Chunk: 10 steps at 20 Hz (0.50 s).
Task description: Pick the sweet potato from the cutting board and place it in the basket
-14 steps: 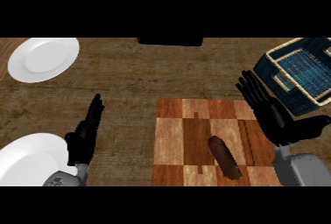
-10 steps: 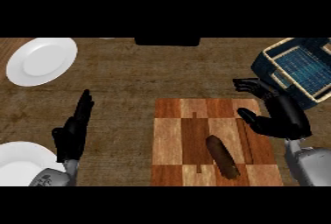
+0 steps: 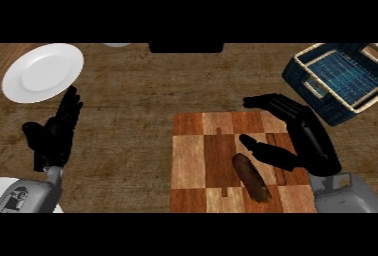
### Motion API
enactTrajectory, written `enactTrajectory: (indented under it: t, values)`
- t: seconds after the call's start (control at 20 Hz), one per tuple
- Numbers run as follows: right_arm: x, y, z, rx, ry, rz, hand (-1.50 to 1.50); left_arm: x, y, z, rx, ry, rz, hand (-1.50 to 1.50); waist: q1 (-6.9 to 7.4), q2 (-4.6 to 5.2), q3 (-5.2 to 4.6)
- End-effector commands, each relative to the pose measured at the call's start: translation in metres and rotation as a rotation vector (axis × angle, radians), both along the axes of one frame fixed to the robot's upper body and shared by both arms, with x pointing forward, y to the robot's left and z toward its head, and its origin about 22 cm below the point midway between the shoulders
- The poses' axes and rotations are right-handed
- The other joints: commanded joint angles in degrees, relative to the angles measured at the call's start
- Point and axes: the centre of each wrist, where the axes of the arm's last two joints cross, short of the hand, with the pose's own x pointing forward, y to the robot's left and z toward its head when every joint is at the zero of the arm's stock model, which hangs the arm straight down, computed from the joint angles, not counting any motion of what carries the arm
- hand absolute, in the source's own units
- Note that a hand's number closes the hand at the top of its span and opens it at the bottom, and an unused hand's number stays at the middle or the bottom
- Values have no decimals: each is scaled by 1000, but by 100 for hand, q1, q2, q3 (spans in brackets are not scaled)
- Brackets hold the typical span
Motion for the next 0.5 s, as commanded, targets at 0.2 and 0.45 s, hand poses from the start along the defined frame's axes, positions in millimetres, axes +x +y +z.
enactTrajectory:
  t: [0.2,0.45]
  values:
    - [-17,29,21,-184,-233,-396,-150,4,17,16,2,22,21,0,-138,-57,-18]
    - [-40,17,14,-597,89,-461,-150,-2,25,11,15,22,50,0,-276,-101,-48]
